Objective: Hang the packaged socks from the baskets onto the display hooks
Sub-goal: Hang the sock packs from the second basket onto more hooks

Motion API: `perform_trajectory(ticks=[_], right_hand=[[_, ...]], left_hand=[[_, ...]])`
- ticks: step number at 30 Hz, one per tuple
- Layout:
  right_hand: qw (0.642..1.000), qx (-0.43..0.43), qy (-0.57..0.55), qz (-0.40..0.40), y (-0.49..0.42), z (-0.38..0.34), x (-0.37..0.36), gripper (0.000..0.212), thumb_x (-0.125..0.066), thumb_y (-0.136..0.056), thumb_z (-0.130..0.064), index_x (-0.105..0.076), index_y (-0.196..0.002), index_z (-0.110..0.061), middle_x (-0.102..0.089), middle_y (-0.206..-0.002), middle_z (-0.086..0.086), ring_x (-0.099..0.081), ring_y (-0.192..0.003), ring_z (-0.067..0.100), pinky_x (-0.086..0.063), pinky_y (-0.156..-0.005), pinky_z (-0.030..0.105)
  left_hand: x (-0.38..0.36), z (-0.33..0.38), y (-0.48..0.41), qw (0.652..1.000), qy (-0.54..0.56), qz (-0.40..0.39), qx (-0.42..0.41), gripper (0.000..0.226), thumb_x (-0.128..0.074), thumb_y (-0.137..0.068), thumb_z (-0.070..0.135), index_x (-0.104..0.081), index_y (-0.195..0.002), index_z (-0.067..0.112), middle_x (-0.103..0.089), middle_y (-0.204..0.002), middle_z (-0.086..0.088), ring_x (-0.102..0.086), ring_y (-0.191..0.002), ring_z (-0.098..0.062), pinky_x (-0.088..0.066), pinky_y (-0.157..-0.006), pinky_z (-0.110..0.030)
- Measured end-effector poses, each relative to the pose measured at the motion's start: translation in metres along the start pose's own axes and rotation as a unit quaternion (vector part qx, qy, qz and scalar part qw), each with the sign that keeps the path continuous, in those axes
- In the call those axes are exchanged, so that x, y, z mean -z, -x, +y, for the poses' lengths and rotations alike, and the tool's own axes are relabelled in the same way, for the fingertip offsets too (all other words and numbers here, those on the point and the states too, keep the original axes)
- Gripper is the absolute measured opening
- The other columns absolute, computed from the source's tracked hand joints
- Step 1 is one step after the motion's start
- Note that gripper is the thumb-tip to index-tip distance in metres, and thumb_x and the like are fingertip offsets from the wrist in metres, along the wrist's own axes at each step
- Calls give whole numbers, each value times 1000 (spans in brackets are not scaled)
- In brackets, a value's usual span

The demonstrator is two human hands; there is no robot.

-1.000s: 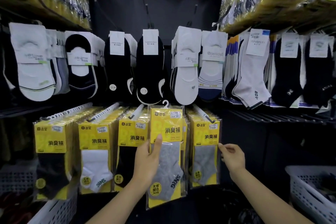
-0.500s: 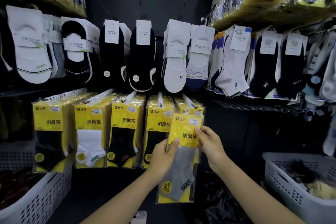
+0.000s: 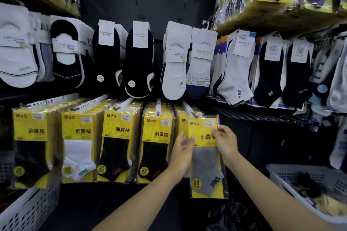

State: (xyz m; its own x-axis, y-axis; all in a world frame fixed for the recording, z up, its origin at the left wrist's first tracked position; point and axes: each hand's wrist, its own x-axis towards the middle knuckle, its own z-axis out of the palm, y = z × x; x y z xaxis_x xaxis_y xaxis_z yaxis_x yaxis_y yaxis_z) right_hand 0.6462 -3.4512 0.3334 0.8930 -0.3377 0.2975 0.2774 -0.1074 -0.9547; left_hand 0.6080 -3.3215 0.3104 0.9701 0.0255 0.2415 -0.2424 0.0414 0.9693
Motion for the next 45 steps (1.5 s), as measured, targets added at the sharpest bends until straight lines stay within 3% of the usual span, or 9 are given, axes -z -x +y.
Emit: perform_trajectory(ticks=[4,7,12,17,26,30,36,40,45], right_hand=[[999,12,-6,-44,-12,11,-16,14,-56,-94,-12,-58,-104,-2,-68,-87,11,-64,-72,13,-54,-66,24],[998,1,-18,-60,-22,26,-21,15,-58,-93,-15,-59,-106,-6,-69,-94,8,-64,-77,9,-52,-61,13],[999,7,-35,-34,-41,47,-28,49,-69,-84,-34,-52,-124,-13,-57,-121,4,-56,-107,14,-47,-82,20],[987,-27,-77,-140,-62,51,-34,102,-75,-55,-62,-36,-143,-29,-55,-133,-5,-52,-123,14,-42,-106,37],[963,-35,-104,-245,-73,53,-38,104,-77,-60,-63,-30,-147,-31,-49,-143,-2,-44,-134,20,-31,-113,49],[954,-16,-97,-284,-67,51,-29,74,-77,-68,-57,-48,-133,-36,-66,-124,-3,-62,-116,17,-43,-105,47],[959,-4,-85,-270,-54,53,-24,57,-68,-77,-52,-49,-129,-40,-66,-122,-7,-64,-112,13,-52,-92,34],[962,-5,-68,-264,-44,60,-25,69,-71,-70,-64,-47,-132,-44,-61,-128,-13,-56,-121,9,-39,-109,41],[960,-10,-84,-268,-46,57,-30,59,-68,-78,-52,-48,-132,-41,-63,-127,-11,-55,-122,11,-36,-111,44]], left_hand=[[7,-18,-17,998,-12,60,-17,63,-50,-94,40,-23,-148,22,-43,-141,3,-44,-109,-3,-37,-80,-13],[11,-33,-30,996,-47,65,-40,64,-50,-93,41,-22,-148,24,-35,-147,4,-37,-126,-6,-37,-96,-19],[12,-49,-58,990,-128,52,-31,77,-45,-92,52,-5,-152,23,-12,-158,6,-12,-145,-14,-18,-114,-33],[16,-48,-83,996,-84,17,-36,79,-47,-89,56,-3,-151,31,-13,-157,8,-14,-144,-13,-19,-116,-36],[14,-38,-96,998,-64,-19,-6,91,-39,-74,72,5,-148,41,-7,-158,11,-13,-145,-15,-20,-114,-36],[15,-42,-89,997,-64,-23,-28,82,-37,-82,68,7,-147,43,-5,-158,15,-11,-144,-11,-18,-114,-33],[13,-41,-74,998,-41,-15,-50,77,-42,-84,61,-1,-146,43,-21,-150,20,-22,-126,8,-25,-95,-5],[14,-44,-75,999,-39,-13,2,77,-44,-83,63,-10,-148,38,-27,-151,11,-26,-137,-8,-25,-105,-25],[11,-40,-78,999,-32,6,9,72,-50,-85,58,-19,-146,36,-38,-115,28,-34,-117,1,-25,-90,-20]])
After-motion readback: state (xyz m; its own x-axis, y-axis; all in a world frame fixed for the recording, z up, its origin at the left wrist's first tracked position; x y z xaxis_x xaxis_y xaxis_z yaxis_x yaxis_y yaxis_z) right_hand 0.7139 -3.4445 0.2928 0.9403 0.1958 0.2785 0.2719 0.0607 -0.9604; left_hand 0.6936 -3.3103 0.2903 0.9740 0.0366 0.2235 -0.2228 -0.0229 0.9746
